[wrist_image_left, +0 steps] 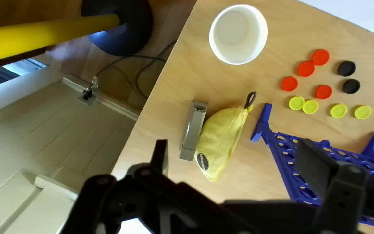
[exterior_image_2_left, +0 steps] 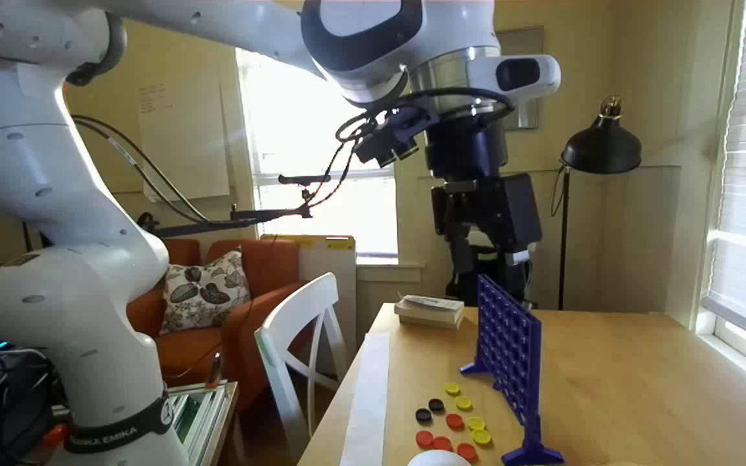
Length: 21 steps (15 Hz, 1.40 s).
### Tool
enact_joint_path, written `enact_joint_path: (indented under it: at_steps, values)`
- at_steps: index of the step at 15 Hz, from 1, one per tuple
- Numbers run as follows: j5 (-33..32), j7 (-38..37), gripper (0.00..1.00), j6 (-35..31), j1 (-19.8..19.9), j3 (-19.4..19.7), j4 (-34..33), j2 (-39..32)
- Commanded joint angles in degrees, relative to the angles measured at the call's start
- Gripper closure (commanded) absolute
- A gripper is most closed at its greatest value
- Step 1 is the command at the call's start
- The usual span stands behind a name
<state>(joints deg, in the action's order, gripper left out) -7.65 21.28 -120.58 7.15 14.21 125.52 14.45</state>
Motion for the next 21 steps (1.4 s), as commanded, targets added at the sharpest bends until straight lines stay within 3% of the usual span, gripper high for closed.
enact_joint_path:
  at_steps: [1, 8, 15, 21]
  values:
    - [0.20, 0.15, 0.00, 0.15, 0.60, -0.56, -0.13, -0.06]
    - [1.48, 2.17, 0.00, 0.27, -0.43, -0.72, -1.25, -1.62]
    - [3.19, 6.58, 0.00, -1.53, -4.89, -5.56, -3.79, -7.67]
    - [13.70, 4.55, 0.00, -11.44, -6.03, -7.89, 0.11, -9.60]
